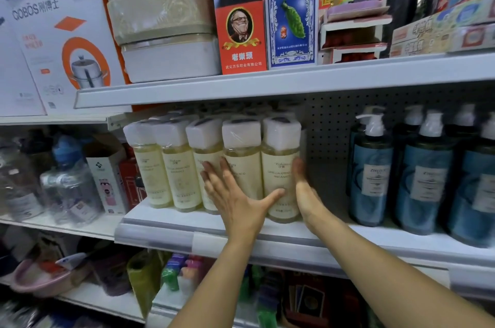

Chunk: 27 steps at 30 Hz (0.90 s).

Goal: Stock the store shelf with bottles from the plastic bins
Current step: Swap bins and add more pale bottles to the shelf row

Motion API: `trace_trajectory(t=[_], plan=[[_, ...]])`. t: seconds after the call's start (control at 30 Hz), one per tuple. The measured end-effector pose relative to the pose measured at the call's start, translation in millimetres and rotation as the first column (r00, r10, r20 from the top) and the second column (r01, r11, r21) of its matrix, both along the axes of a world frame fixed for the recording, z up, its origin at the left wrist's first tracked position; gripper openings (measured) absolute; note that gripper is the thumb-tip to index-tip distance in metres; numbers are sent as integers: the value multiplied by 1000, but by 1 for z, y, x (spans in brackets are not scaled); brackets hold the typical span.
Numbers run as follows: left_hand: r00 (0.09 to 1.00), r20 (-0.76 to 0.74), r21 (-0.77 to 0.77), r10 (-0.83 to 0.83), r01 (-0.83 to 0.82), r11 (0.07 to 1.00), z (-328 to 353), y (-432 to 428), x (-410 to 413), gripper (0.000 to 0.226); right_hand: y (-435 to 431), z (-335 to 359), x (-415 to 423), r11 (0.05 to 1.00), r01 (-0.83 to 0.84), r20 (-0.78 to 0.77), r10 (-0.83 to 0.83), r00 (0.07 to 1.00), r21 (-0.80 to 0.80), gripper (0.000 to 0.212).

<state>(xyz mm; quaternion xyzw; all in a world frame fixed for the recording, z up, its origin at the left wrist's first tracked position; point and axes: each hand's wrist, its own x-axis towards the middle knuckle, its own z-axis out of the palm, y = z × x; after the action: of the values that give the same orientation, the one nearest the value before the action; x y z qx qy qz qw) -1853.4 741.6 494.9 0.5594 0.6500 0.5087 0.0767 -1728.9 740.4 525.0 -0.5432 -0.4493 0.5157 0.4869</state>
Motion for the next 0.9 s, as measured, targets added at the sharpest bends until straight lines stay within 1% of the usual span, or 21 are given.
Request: trace_trajectory(t=[0.07, 0.1, 0.2, 0.3, 0.37, 0.4, 0.43, 0.47, 0.5, 0.53, 0.63, 0.67, 0.73, 0.77, 0.8, 0.87, 0.9], plan=[[999, 36, -31, -5, 7, 1000, 4, -4, 8, 149, 2, -2, 1, 1000, 3, -26, -3, 1000, -15, 111], [999, 46, -28, -10, 12, 1000, 5, -5, 10, 151, 2, -1, 2, 1000, 6, -23, -6, 1000, -21, 112], [997, 74, -7, -4, 4, 1000, 5, -5, 10, 154, 6, -2, 5, 1000, -7, -31, 6, 1000, -22, 121], [994, 110, -37, 2, 2, 999, 5, -6, 13, 155, 11, -7, 7, 999, -28, -43, 27, 999, -32, 131], [993, 117, -37, 11, -7, 999, 5, -5, 15, 159, 16, -4, 7, 997, -44, -100, 38, 994, -59, 131], [993, 118, -37, 22, -17, 999, 5, -5, 15, 161, 22, -3, 7, 997, -35, -142, 24, 990, -73, 121], [992, 119, -38, 31, -27, 999, 4, -4, 15, 163, 28, 0, 7, 998, -16, -176, 6, 984, -53, 105], [992, 121, -38, 37, -33, 999, 4, -3, 15, 164, 36, 1, 8, 1000, 3, -198, -4, 980, -2, 87], [992, 123, -39, 39, -34, 999, 4, -3, 16, 164, 47, -2, 9, 998, 28, -194, -17, 981, 50, 79], [991, 129, -42, 40, -35, 998, 4, -4, 16, 164, 59, -7, 10, 995, 45, -169, -28, 985, 94, 81], [989, 144, -48, 37, -30, 998, 8, -7, 20, 157, 95, -36, 15, 992, -6, -144, 24, 989, 128, 120], [989, 142, -48, 41, -34, 998, 7, -7, 21, 153, 99, -39, 18, 990, -36, -134, 55, 990, 138, 126], [990, 128, -31, 51, -48, 998, 5, -5, 21, 148, 92, -29, 23, 982, -86, -107, 105, 989, 171, 126], [990, 127, -27, 55, -52, 998, 5, -5, 21, 147, 79, -16, 26, 975, -109, -96, 129, 987, 192, 123], [989, 132, -33, 60, -56, 998, 4, -4, 21, 146, 68, -4, 29, 969, -134, -94, 156, 983, 207, 115], [987, 146, -54, 65, -58, 997, 3, -3, 20, 148, 60, 8, 34, 963, -175, -99, 198, 975, 207, 90], [987, 148, -58, 65, -57, 997, 3, -3, 19, 148, 63, 7, 36, 966, -168, -99, 190, 977, 199, 84]])
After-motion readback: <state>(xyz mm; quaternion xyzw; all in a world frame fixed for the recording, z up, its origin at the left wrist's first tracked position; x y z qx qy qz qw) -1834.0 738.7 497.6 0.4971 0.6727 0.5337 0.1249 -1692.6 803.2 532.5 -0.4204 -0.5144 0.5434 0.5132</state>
